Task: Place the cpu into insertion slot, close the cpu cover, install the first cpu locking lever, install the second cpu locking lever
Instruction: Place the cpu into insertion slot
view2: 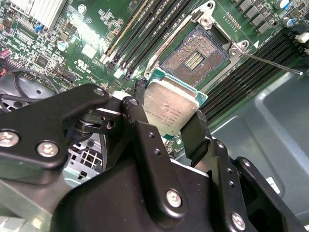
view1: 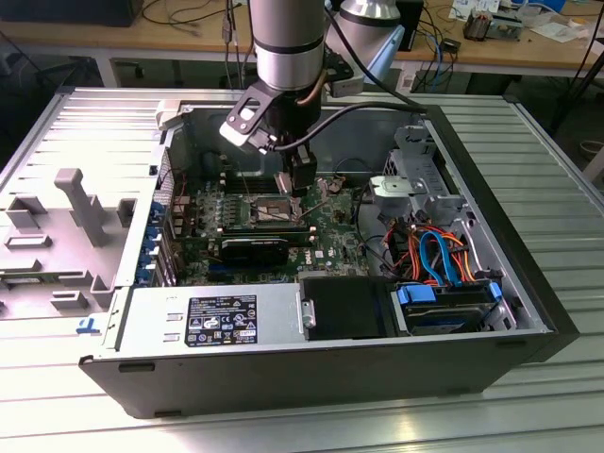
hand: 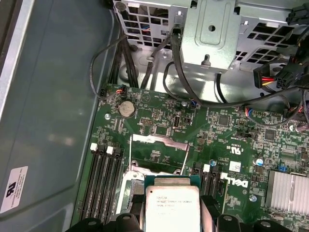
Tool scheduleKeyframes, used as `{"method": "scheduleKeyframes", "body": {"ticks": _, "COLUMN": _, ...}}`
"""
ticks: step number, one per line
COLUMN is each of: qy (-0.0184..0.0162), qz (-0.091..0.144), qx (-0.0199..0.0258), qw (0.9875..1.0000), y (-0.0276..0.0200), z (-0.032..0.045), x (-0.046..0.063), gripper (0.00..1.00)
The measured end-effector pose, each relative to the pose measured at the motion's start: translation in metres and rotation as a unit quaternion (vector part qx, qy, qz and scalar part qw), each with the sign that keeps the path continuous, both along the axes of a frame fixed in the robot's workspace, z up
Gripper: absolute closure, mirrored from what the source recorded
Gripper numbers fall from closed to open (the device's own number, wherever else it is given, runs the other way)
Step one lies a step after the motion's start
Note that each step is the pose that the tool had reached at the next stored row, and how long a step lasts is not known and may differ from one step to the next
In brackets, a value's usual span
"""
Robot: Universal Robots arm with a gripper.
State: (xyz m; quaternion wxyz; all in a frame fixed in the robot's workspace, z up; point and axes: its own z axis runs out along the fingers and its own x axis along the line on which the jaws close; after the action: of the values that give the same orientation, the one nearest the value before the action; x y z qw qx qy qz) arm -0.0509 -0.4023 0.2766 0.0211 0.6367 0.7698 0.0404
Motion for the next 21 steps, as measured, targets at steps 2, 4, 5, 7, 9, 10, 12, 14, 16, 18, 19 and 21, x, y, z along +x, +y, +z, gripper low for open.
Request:
{"method": "scheduleKeyframes", "body": {"ticks": 2, "qy": 0.0, "qz": -0.001, "qx": 0.0, "qw": 1.0, "y": 0.0, "z": -0.0002, "x": 0.0, "gripper": 0.45}}
{"method": "scheduleKeyframes", "body": {"ticks": 4, "qy": 0.0, "qz": -0.003, "qx": 0.0, "qw": 1.0, "y": 0.0, "z": -0.0005, "x": 0.0, "gripper": 0.45}}
{"method": "scheduleKeyframes", "body": {"ticks": 5, "qy": 0.0, "qz": -0.003, "qx": 0.0, "qw": 1.0, "y": 0.0, "z": -0.0006, "x": 0.0, "gripper": 0.45}}
{"method": "scheduleKeyframes", "body": {"ticks": 7, "qy": 0.0, "qz": -0.005, "qx": 0.0, "qw": 1.0, "y": 0.0, "z": -0.0009, "x": 0.0, "gripper": 0.45}}
{"method": "scheduleKeyframes", "body": {"ticks": 9, "qy": 0.0, "qz": -0.006, "qx": 0.0, "qw": 1.0, "y": 0.0, "z": -0.001, "x": 0.0, "gripper": 0.45}}
{"method": "scheduleKeyframes", "body": {"ticks": 10, "qy": 0.0, "qz": -0.007, "qx": 0.0, "qw": 1.0, "y": 0.0, "z": -0.0012, "x": 0.0, "gripper": 0.45}}
{"method": "scheduleKeyframes", "body": {"ticks": 12, "qy": 0.0, "qz": -0.008, "qx": 0.0, "qw": 1.0, "y": 0.0, "z": -0.0014, "x": 0.0, "gripper": 0.45}}
{"method": "scheduleKeyframes", "body": {"ticks": 14, "qy": 0.0, "qz": -0.009, "qx": 0.0, "qw": 1.0, "y": 0.0, "z": -0.0016, "x": 0.0, "gripper": 0.45}}
{"method": "scheduleKeyframes", "body": {"ticks": 16, "qy": 0.0, "qz": -0.019, "qx": 0.0, "qw": 0.9998, "y": 0.0, "z": -0.0034, "x": 0.0, "gripper": 0.45}}
{"method": "scheduleKeyframes", "body": {"ticks": 18, "qy": 0.0, "qz": -0.026, "qx": 0.0, "qw": 0.9997, "y": 0.0, "z": -0.0047, "x": 0.0, "gripper": 0.45}}
{"method": "scheduleKeyframes", "body": {"ticks": 19, "qy": 0.0, "qz": -0.027, "qx": 0.0, "qw": 0.9996, "y": 0.0, "z": -0.0049, "x": 0.0, "gripper": 0.45}}
{"method": "scheduleKeyframes", "body": {"ticks": 21, "qy": 0.0, "qz": -0.028, "qx": 0.0, "qw": 0.9996, "y": 0.0, "z": -0.005, "x": 0.0, "gripper": 0.45}}
